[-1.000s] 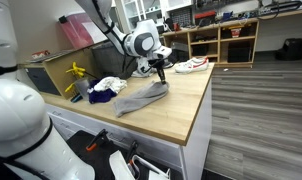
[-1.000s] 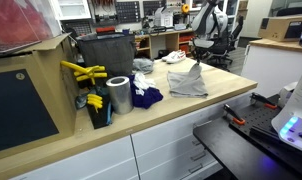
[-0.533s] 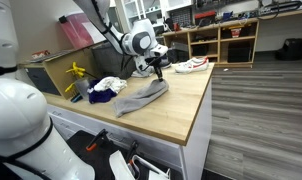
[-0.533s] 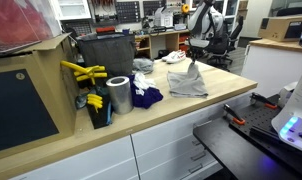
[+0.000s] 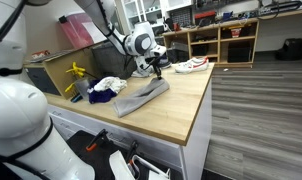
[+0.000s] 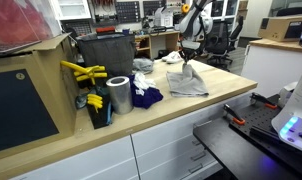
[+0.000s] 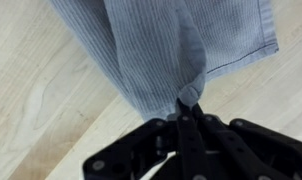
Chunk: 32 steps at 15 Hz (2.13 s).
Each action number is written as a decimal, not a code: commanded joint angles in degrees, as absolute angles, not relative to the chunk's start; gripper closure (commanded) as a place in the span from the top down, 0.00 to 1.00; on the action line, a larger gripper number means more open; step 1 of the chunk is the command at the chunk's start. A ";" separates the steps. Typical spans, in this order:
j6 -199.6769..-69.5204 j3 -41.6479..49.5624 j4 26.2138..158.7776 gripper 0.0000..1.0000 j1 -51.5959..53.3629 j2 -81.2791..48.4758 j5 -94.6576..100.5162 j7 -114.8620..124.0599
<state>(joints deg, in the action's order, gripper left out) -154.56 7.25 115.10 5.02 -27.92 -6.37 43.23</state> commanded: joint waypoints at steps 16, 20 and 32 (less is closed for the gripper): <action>-139.97 -0.85 87.94 0.29 5.66 -43.19 -12.32 41.68; -140.76 -0.25 86.91 0.53 5.41 -43.93 -11.38 40.59; -144.92 3.69 94.58 1.00 -0.21 -41.76 -12.05 32.62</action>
